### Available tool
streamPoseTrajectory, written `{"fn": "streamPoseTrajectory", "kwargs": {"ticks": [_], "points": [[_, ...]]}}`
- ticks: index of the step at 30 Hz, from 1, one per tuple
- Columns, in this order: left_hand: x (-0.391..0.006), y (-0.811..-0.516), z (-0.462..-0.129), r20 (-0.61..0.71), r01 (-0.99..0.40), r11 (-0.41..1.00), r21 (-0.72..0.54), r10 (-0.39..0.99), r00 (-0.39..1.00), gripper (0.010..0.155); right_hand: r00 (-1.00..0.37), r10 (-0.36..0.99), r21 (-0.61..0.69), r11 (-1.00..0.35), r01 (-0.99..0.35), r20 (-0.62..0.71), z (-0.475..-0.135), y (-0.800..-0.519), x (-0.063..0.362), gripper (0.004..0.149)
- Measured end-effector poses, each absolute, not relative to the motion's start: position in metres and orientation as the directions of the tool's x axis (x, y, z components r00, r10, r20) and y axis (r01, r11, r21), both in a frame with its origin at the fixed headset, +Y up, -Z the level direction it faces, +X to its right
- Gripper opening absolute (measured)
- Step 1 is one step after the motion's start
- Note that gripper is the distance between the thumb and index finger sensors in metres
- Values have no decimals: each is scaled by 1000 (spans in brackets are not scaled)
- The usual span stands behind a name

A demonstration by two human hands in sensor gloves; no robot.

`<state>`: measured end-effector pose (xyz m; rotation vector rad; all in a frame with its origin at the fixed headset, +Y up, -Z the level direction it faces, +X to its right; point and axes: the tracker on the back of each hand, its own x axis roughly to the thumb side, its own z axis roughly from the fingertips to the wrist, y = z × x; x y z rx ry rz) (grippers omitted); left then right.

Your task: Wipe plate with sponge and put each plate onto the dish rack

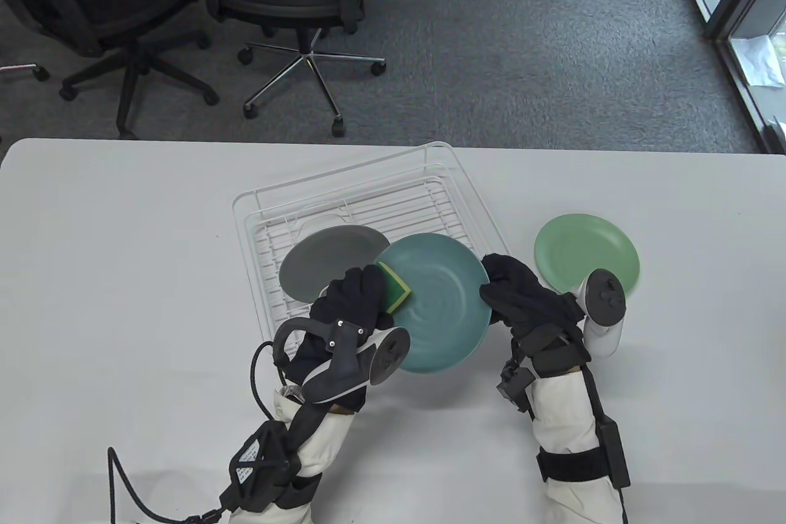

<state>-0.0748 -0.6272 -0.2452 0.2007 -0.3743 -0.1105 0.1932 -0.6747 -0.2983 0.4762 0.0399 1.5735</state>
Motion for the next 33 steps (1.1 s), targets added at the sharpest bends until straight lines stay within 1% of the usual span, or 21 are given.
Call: {"fn": "streamPoseTrajectory", "kwargs": {"ticks": [7,11,14,19,22,25,29,33], "points": [[-65,-623,-237,438,17,987,161,-87,895,74,21,962,276,-57,-959,271,-298,-676,194,58],[-56,-622,-231,496,-13,990,142,-60,866,74,13,962,287,-68,-955,271,-298,-675,187,58],[-50,-622,-228,545,-66,991,119,-10,838,73,2,961,312,-88,-946,278,-297,-673,178,58],[-43,-622,-221,566,-91,982,163,-18,824,74,-33,958,352,-137,-926,286,-295,-672,162,58],[-41,-621,-218,552,-82,974,210,-48,832,74,-32,957,391,-149,-908,289,-294,-672,154,58],[-43,-621,-218,513,-61,956,288,-100,852,73,-30,954,426,-161,-891,297,-292,-670,148,57],[-49,-622,-223,469,-35,950,310,-121,875,73,-35,952,440,-174,-881,306,-292,-669,144,56],[-63,-625,-233,366,-25,925,379,-124,922,74,-37,945,472,-196,-860,324,-291,-667,139,56]]}}
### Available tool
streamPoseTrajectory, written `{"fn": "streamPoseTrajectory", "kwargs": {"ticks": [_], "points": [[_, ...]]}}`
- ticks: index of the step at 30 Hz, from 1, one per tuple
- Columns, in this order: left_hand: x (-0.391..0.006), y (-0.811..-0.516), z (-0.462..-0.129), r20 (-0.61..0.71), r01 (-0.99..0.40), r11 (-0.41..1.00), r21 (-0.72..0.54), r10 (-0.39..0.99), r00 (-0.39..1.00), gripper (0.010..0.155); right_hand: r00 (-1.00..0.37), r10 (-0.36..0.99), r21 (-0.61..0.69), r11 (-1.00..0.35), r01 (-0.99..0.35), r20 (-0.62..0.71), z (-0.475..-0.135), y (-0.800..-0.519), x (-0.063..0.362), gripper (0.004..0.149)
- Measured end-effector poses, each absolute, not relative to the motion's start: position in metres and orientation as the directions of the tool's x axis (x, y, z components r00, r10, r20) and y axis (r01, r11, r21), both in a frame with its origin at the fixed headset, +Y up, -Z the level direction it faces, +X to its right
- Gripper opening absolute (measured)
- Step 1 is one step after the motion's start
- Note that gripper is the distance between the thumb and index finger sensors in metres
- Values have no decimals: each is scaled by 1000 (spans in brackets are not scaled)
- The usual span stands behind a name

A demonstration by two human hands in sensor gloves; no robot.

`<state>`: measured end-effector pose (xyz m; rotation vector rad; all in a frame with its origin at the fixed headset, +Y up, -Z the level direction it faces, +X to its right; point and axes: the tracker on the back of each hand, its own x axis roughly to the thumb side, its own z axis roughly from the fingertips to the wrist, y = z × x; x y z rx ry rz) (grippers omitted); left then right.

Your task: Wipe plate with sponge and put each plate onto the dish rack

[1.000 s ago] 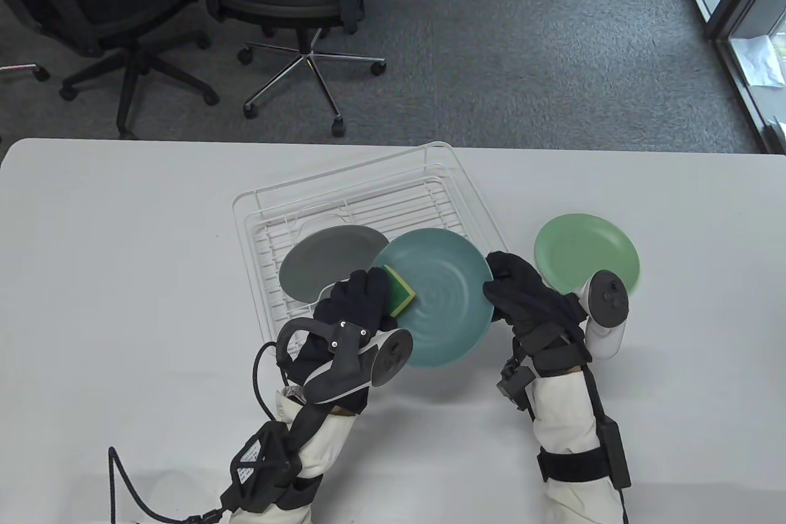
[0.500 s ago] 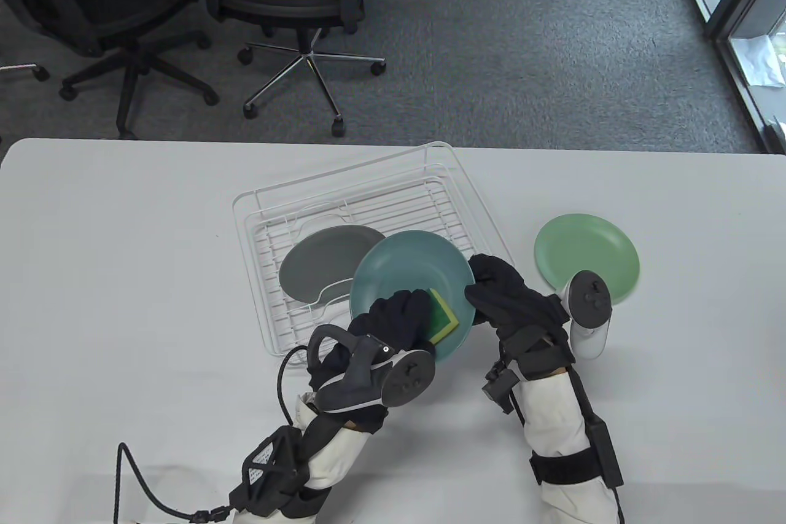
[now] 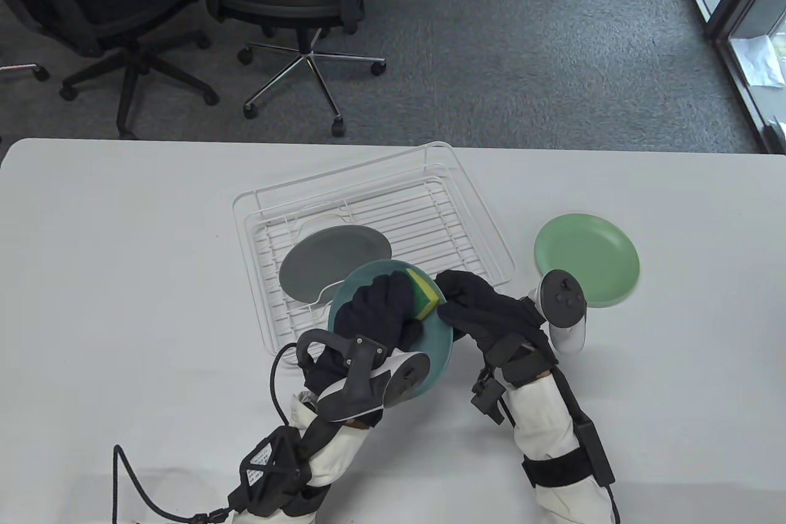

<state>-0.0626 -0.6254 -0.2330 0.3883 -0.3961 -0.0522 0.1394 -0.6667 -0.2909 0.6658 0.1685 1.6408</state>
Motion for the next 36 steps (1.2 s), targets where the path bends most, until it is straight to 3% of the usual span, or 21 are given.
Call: {"fn": "streamPoseTrajectory", "kwargs": {"ticks": [6,13,17,21,24,28,32,36], "points": [[-82,-627,-246,266,24,931,364,-128,955,75,-58,935,446,-221,-867,351,-288,-660,144,56],[-86,-625,-251,270,74,985,155,-114,956,74,-60,943,304,-166,-938,327,-289,-657,169,57],[-89,-623,-250,326,-37,994,105,1,946,74,-40,954,206,-105,-973,298,-290,-661,185,57],[-94,-621,-249,319,-99,972,214,27,947,74,47,966,158,7,-987,254,-292,-670,199,59],[-105,-621,-250,302,-229,924,306,134,944,74,177,966,152,149,-977,190,-294,-681,206,60],[-115,-625,-253,334,-392,856,336,280,900,78,288,943,149,264,-953,167,-295,-687,209,60],[-121,-630,-256,380,-576,765,288,461,802,78,283,944,152,259,-954,169,-294,-685,204,60],[-128,-632,-257,406,-666,693,275,545,734,77,284,943,168,255,-952,174,-295,-684,200,60]]}}
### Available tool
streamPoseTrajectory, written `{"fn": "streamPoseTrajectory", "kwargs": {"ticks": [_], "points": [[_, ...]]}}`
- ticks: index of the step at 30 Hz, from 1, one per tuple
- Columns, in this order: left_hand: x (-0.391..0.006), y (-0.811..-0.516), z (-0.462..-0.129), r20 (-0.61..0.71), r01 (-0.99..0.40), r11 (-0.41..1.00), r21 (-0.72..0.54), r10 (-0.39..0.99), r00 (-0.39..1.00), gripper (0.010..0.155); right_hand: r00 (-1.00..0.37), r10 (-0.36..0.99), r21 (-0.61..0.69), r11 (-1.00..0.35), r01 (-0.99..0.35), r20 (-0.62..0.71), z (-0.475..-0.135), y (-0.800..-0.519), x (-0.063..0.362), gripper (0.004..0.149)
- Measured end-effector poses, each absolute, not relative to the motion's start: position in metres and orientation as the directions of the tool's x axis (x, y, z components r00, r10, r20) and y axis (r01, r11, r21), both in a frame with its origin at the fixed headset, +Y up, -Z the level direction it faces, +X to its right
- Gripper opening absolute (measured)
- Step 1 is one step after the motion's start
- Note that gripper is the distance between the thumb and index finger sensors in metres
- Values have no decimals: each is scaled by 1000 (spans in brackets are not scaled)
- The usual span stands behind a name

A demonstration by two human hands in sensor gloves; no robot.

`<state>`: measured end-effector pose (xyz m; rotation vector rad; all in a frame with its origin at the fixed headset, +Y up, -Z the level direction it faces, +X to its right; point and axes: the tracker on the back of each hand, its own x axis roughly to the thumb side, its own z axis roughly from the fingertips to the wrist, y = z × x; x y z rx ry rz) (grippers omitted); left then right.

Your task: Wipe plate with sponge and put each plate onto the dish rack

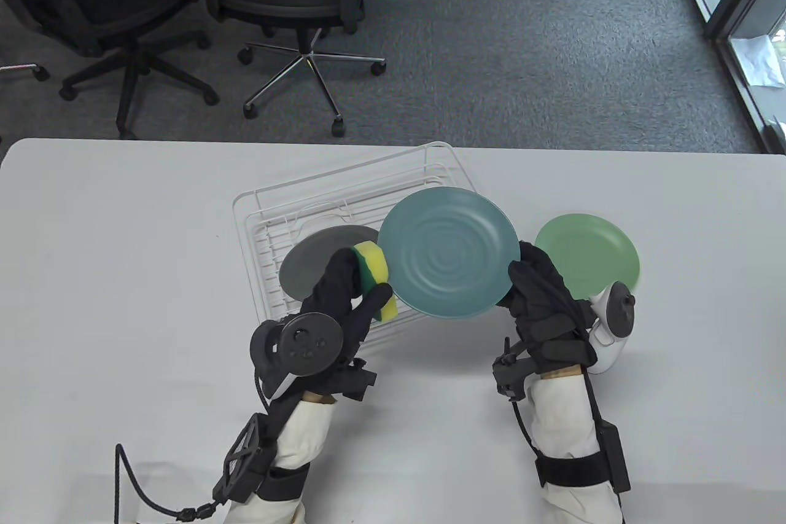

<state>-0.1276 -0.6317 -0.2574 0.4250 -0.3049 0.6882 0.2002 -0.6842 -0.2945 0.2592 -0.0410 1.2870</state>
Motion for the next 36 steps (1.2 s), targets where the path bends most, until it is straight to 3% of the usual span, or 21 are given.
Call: {"fn": "streamPoseTrajectory", "kwargs": {"ticks": [8,13,16,21,27,32,36], "points": [[-133,-626,-252,478,-757,590,280,599,643,77,98,990,88,89,-992,100,-297,-693,190,56],[-124,-620,-244,576,-882,457,116,693,434,77,-38,999,68,-37,-997,-12,-296,-701,167,51],[-116,-616,-237,602,-913,403,65,714,359,77,13,999,102,18,-995,-48,-294,-704,155,51],[-106,-612,-228,626,-890,451,63,677,387,78,88,994,123,96,-988,-65,-289,-703,146,50],[-91,-620,-229,613,-869,494,-33,697,372,78,192,975,214,212,-954,-111,-286,-707,130,50],[-83,-617,-221,624,-846,532,18,655,425,78,232,961,271,265,-925,-148,-285,-710,121,48],[-81,-616,-217,601,-774,621,124,574,556,78,240,962,325,271,-906,-133,-285,-708,115,47]]}}
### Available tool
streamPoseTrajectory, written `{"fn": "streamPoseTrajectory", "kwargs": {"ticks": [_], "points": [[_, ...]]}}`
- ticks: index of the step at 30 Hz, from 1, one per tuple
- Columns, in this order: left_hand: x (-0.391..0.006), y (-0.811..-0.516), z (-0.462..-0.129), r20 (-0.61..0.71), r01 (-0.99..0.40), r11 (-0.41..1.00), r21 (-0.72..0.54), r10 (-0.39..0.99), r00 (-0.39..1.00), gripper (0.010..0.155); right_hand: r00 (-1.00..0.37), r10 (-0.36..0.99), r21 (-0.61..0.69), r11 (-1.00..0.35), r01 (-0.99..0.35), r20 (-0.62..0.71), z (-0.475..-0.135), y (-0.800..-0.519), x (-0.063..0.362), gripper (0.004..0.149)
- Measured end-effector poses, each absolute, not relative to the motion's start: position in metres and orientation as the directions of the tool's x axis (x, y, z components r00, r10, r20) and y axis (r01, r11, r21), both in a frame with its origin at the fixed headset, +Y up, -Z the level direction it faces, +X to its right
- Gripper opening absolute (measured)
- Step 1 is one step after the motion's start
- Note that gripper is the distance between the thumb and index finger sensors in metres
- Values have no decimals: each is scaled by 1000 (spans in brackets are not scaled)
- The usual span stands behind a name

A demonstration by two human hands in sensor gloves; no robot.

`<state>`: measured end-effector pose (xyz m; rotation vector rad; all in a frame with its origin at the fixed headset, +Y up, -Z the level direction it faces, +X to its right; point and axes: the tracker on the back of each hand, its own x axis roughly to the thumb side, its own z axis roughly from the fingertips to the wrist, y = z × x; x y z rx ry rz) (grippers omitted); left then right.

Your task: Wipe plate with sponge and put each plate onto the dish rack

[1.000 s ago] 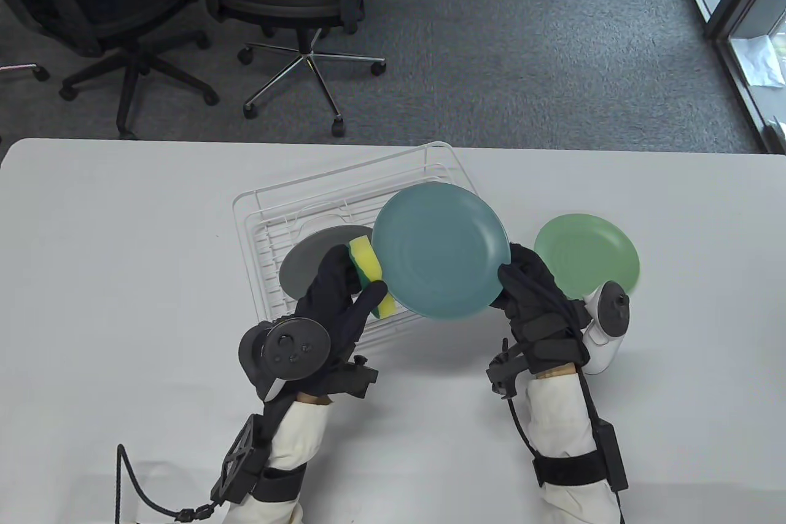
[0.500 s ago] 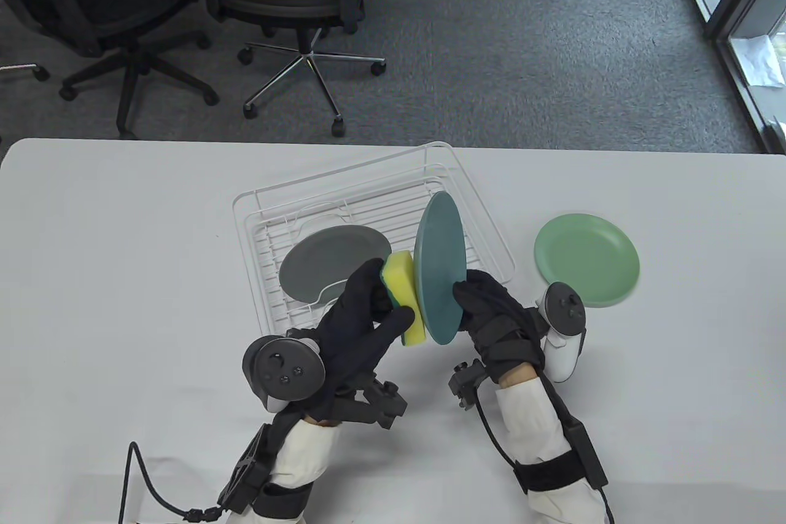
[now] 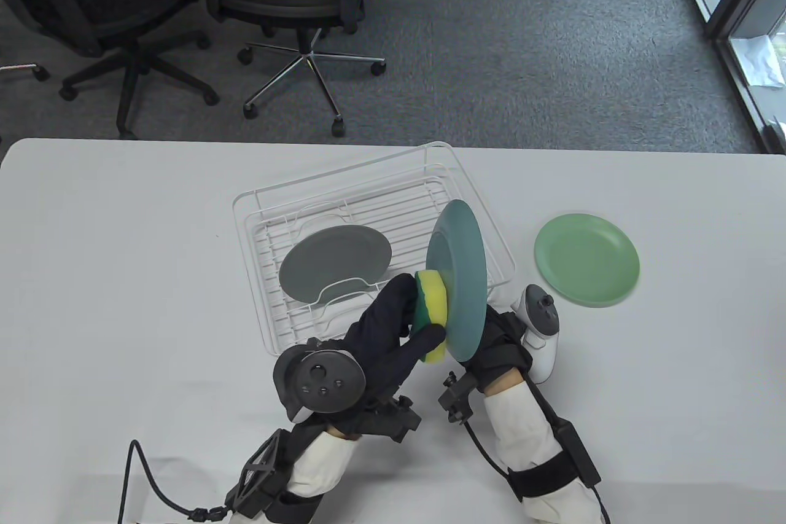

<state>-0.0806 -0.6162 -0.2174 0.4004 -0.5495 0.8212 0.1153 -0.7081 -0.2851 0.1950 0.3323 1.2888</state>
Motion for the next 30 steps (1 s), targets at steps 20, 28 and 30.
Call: {"fn": "streamPoseTrajectory", "kwargs": {"ticks": [20,28,30], "points": [[-118,-636,-252,411,-828,548,120,732,544,76,138,981,478,189,-858,-140,-289,-717,96,43],[-140,-635,-258,411,-911,406,75,820,399,74,42,996,538,78,-839,-78,-291,-712,96,42],[-144,-633,-258,412,-923,378,70,832,372,73,18,998,540,49,-840,-63,-291,-712,96,42]]}}
